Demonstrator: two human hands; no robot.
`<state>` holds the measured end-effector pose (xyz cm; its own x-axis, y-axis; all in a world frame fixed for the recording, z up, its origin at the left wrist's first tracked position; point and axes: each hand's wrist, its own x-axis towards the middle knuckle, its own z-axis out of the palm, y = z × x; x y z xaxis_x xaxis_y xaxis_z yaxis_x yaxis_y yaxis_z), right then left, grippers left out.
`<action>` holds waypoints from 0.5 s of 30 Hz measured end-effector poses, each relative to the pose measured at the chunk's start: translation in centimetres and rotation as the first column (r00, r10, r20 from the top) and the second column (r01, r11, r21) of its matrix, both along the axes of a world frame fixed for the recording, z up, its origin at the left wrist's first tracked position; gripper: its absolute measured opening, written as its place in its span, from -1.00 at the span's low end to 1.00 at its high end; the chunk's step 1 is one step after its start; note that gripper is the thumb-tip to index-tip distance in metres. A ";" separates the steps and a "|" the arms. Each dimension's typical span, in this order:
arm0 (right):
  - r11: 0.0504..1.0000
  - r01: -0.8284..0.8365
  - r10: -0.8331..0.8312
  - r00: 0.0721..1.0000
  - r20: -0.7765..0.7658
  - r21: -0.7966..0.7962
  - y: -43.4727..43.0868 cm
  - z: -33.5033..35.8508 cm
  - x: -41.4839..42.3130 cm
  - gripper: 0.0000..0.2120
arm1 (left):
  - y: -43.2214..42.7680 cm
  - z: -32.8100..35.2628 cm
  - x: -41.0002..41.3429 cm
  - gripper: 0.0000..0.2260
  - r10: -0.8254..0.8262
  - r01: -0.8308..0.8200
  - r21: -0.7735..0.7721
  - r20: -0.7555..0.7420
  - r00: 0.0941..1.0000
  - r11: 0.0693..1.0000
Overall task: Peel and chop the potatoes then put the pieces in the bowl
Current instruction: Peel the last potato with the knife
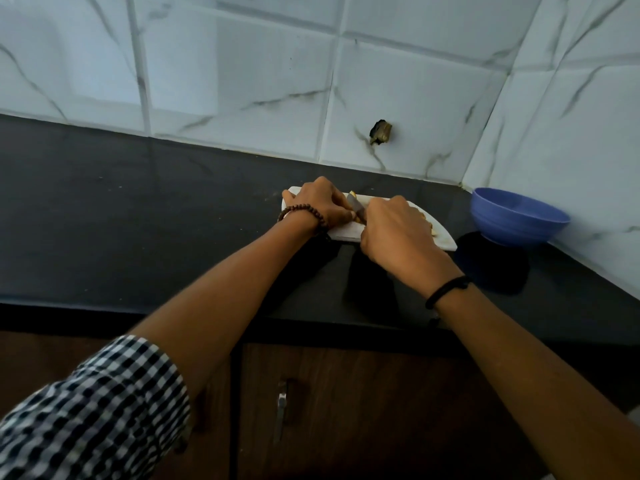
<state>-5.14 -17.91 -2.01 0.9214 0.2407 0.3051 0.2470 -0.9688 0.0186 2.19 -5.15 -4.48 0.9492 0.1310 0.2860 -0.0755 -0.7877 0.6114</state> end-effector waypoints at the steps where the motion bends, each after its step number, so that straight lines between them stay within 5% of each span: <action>1: 1.000 0.003 -0.003 1.000 -0.002 0.002 0.0 0.0 -0.1 -0.56 | 0.0 0.0 0.0 -0.92 0.003 -0.003 -0.001 0.005 1.000 1.000; 15: 0.999 -0.040 0.041 0.998 -0.050 0.019 -2.5 0.6 -3.0 -0.94 | 0.2 -0.4 0.3 -0.90 -0.009 0.010 -0.019 0.042 0.999 1.000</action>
<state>-8.12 -20.41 -1.39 0.9254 0.2727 0.2630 0.2859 -0.9582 -0.0122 2.48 -4.98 -4.89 0.9378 0.1280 0.3228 -0.1083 -0.7753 0.6222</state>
